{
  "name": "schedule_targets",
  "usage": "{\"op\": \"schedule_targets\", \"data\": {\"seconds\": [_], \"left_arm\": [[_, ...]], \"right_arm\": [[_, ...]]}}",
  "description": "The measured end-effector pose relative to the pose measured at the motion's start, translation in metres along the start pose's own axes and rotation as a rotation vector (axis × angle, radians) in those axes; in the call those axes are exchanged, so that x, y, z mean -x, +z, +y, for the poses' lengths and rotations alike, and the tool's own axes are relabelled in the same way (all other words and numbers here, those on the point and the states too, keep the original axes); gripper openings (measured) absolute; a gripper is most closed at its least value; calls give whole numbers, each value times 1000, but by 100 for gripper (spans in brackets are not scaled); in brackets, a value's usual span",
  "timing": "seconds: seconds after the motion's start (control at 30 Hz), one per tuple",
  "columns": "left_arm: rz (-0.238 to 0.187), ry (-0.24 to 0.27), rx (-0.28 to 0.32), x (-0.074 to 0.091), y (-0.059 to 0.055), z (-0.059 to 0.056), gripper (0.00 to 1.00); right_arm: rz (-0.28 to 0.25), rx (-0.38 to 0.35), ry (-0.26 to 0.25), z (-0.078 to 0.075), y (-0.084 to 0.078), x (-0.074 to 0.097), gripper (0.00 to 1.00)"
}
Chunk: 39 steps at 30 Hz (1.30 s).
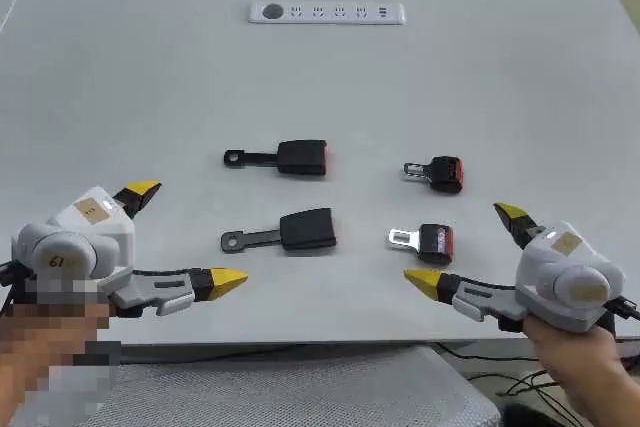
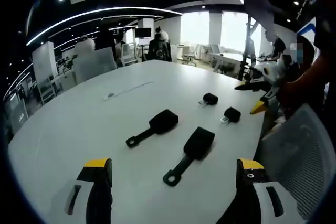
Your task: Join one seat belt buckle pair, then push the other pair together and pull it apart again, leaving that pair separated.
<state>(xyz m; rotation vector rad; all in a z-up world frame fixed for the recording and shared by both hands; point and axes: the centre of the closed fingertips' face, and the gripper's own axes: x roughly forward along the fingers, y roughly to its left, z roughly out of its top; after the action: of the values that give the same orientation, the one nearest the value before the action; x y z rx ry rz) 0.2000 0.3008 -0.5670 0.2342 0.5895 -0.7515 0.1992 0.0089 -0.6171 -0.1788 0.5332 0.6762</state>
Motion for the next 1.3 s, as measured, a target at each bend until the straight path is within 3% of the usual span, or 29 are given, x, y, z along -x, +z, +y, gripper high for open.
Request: {"op": "schedule_targets", "data": {"seconds": [0.3, 1.3], "left_arm": [[8, -9, -8, 1, -1, 1, 100], [9, -42, -12, -6, 4, 1, 100]], "right_arm": [[5, 34, 44, 4, 2, 0, 100], [22, 28, 56, 2, -4, -4, 100]]}}
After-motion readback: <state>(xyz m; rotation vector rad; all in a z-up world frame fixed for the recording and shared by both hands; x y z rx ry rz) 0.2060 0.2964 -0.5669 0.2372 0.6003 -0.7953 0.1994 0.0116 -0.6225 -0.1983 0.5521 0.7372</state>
